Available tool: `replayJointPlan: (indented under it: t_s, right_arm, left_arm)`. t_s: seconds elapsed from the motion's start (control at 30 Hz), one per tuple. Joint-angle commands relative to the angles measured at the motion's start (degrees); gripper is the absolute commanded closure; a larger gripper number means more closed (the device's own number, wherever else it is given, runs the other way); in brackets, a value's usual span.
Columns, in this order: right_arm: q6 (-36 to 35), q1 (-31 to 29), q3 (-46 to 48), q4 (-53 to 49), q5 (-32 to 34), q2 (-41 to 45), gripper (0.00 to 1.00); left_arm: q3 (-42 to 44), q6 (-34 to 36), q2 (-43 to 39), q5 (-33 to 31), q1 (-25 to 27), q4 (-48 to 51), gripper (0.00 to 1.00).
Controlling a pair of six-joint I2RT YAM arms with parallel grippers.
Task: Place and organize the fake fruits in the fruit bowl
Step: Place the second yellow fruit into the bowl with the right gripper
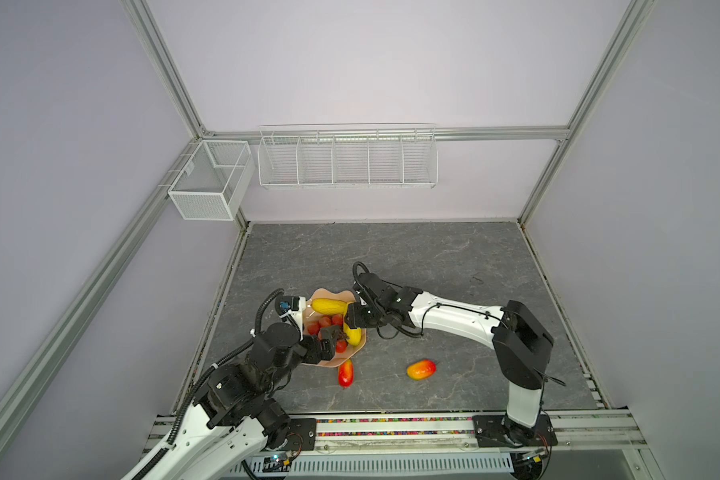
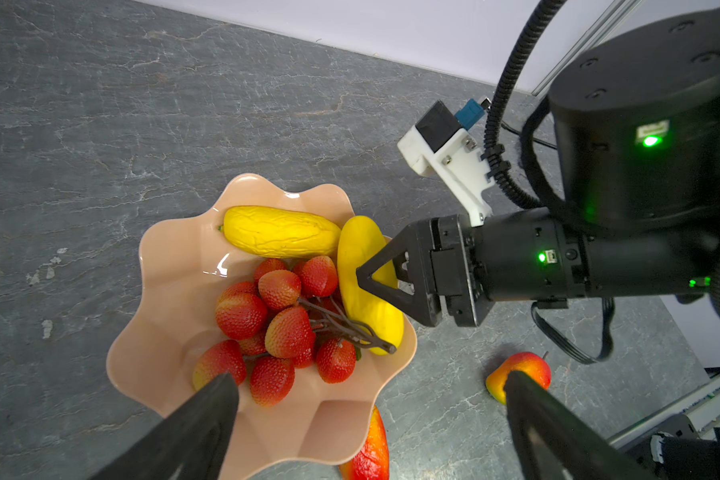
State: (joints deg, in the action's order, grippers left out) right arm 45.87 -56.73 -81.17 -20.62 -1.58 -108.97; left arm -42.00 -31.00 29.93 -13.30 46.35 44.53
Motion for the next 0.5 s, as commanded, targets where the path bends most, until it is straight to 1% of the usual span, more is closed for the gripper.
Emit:
replayJointPlan:
  t_s: [0.0, 0.07, 0.17, 0.27, 0.37, 0.4, 0.47]
  right_arm:
    - [0.6, -0.3, -0.8, -1.5, 0.2, 0.4, 0.36]
    - [0.5, -0.2, -0.5, -1.9, 0.9, 1.4, 0.30]
    - [-0.3, -0.2, 0.5, -3.5, 3.6, 4.5, 0.28]
    - [-1.9, -0.2, 3.3, -7.1, 8.6, 9.9, 0.27]
    - [-3.0, -0.1, 8.1, -12.6, 13.6, 16.2, 0.24]
    - [-3.4, -0.1, 10.4, -14.2, 14.9, 18.4, 0.24]
    - [-6.3, -0.3, 14.6, -16.8, 15.3, 22.3, 0.22]
  left_arm:
    - [-0.2, -0.8, -0.7, -0.5, -0.1, 1.2, 0.01]
    - [-0.2, -0.7, -0.8, -0.3, -0.1, 0.9, 0.01]
    - [-0.1, 0.5, -0.2, 2.1, -0.1, -1.1, 0.01]
    - [0.4, 2.3, 1.7, 8.8, -0.2, -5.7, 0.01]
    - [1.8, 3.1, 4.9, 14.2, -0.1, -10.1, 0.01]
    - [2.0, 3.0, 6.3, 15.1, 0.0, -10.8, 0.02]
    - [2.0, 2.8, 8.9, 15.3, 0.7, -11.2, 0.04]
